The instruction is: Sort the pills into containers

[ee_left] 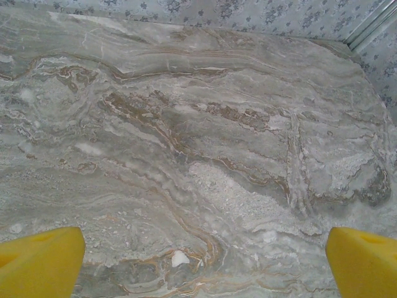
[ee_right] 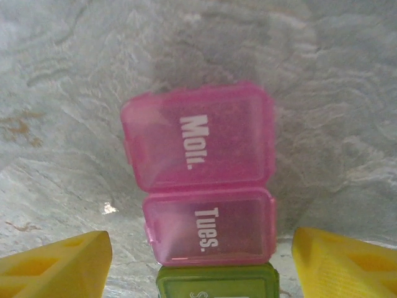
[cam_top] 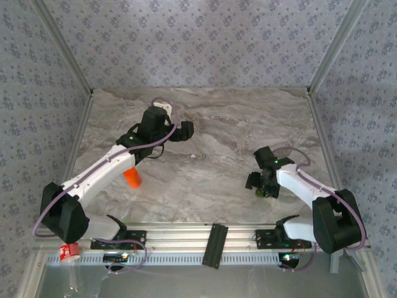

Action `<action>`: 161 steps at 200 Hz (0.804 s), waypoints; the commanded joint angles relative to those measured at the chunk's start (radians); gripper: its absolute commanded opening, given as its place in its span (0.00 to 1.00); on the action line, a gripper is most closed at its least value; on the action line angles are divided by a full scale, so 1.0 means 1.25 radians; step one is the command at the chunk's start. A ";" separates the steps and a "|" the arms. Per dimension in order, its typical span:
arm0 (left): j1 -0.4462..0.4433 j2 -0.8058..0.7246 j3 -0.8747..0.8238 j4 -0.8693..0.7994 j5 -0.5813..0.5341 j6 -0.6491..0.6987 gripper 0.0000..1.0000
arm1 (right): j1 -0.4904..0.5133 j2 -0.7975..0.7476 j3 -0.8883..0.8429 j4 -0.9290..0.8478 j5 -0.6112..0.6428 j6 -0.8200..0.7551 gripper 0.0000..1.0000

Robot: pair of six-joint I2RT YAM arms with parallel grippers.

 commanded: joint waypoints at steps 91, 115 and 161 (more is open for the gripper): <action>-0.007 -0.009 0.004 0.022 0.002 0.009 0.99 | 0.031 0.032 -0.001 -0.030 0.064 0.008 0.62; -0.008 -0.012 0.002 0.023 0.001 0.009 0.99 | 0.032 0.034 -0.006 -0.017 0.065 0.000 0.54; -0.007 -0.008 -0.001 0.021 -0.020 -0.016 1.00 | 0.034 0.022 -0.018 -0.003 0.051 -0.001 0.36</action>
